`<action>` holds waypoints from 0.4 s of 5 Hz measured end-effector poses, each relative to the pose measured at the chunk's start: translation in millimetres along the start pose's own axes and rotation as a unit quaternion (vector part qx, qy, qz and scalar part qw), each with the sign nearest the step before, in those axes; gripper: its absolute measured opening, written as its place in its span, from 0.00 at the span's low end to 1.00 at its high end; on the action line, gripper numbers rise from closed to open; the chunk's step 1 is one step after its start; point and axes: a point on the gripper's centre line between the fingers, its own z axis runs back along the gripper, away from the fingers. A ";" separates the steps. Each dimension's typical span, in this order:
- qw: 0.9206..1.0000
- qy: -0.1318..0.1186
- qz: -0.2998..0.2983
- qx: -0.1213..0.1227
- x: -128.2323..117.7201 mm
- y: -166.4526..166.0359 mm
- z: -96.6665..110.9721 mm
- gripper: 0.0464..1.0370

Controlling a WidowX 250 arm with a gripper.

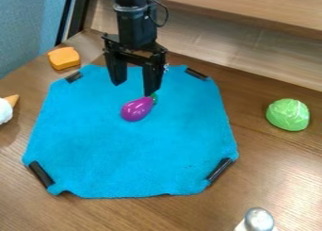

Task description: Fold the cloth from bottom right to top left

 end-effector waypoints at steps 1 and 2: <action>1.000 0.018 0.002 -0.004 -2.1 0.0 -11.6 0.96; 0.999 0.010 -0.034 -0.005 10.3 -32.4 -19.7 0.96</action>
